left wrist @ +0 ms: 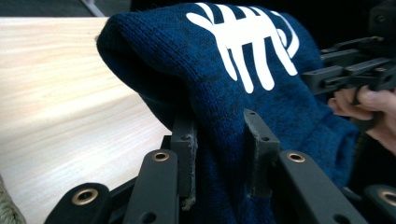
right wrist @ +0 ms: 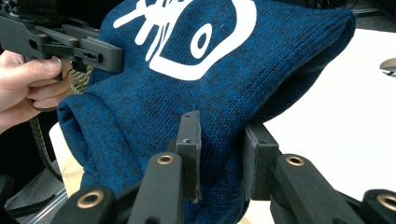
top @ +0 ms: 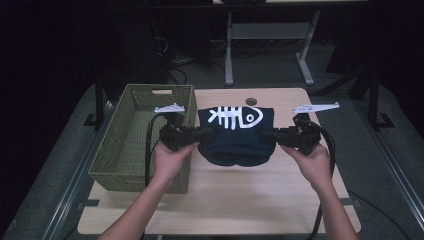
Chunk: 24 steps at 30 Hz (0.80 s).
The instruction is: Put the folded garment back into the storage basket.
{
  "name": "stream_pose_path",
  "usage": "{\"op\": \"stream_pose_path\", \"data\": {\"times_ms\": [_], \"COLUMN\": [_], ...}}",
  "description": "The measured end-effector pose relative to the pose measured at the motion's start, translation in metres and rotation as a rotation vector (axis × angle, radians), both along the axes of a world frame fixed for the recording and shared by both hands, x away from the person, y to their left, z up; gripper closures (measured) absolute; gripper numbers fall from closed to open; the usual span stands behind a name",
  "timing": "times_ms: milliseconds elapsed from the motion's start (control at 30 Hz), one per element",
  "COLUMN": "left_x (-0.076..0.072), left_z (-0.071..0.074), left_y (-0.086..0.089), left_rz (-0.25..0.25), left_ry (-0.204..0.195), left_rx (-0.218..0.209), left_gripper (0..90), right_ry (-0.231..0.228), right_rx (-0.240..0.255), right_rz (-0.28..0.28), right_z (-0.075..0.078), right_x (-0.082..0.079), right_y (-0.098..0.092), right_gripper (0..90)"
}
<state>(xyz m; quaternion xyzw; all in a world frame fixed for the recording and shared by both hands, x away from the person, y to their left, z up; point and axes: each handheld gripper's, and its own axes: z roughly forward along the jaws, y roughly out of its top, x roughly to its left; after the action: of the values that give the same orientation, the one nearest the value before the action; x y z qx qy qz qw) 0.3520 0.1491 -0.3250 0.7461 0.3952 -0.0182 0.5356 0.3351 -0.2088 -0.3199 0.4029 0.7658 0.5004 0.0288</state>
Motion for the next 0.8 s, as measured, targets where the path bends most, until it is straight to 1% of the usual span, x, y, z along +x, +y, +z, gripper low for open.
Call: {"op": "stream_pose_path", "data": {"times_ms": [100, 133, 233, 300, 333, 367, 400, 467, 500, 600, 633, 667, 700, 800], "left_x": [0.002, 0.003, 0.004, 0.006, 0.006, 0.008, 0.009, 0.01, 0.01, 0.011, 0.01, 0.01, 0.01, 0.01], "left_z": [0.002, 0.003, 0.004, 0.004, 0.004, 0.003, 0.003, 0.003, 0.003, 0.004, 0.004, 0.004, 0.005, 0.006], "left_y": [0.009, 0.014, 0.02, 0.028, 0.028, 0.034, 0.037, 0.04, 0.044, 0.049, 0.054, 0.054, 0.058, 0.062], "left_rz": [-0.005, -0.002, -0.001, -0.005, -0.005, -0.003, 0.0, 0.002, 0.015, 0.016, 0.023, 0.023, 0.029, 0.033], "left_ry": [0.006, 0.012, 0.015, 0.024, 0.024, 0.045, 0.047, 0.049, 0.052, 0.051, 0.055, 0.055, 0.055, 0.055], "left_rx": [-0.029, -0.043, -0.047, -0.056, -0.056, -0.073, -0.077, -0.078, -0.078, -0.077, -0.08, -0.08, -0.08, -0.077], "left_gripper": [69.9, 69.9, 69.9, 69.9, 69.9, 69.9, 69.9, 69.9, 69.9, 69.9, 69.9, 69.9, 69.9, 69.8], "right_ry": [-0.009, -0.011, -0.013, -0.02, -0.021, -0.024, -0.022, -0.024, -0.028, -0.032, -0.038, -0.035, -0.033, -0.037], "right_rx": [0.001, 0.001, -0.001, -0.009, -0.013, -0.013, -0.011, -0.018, -0.027, -0.035, -0.033, -0.035, -0.038, -0.039], "right_rz": [0.006, 0.007, 0.011, 0.018, 0.019, 0.022, 0.026, 0.032, 0.034, 0.042, 0.045, 0.049, 0.05, 0.053], "right_z": [0.002, 0.003, 0.004, 0.005, 0.006, 0.006, 0.006, 0.007, 0.008, 0.01, 0.01, 0.01, 0.011, 0.011], "right_x": [0.003, 0.003, 0.005, 0.008, 0.009, 0.01, 0.01, 0.011, 0.013, 0.016, 0.017, 0.017, 0.018, 0.019], "right_y": [0.007, 0.01, 0.015, 0.022, 0.025, 0.027, 0.029, 0.032, 0.039, 0.046, 0.049, 0.051, 0.054, 0.058], "right_gripper": [71.6, 71.6, 71.6, 71.6, 71.6, 71.6, 71.6, 71.6, 71.6, 71.6, 71.6, 71.6, 71.6, 71.6]}}
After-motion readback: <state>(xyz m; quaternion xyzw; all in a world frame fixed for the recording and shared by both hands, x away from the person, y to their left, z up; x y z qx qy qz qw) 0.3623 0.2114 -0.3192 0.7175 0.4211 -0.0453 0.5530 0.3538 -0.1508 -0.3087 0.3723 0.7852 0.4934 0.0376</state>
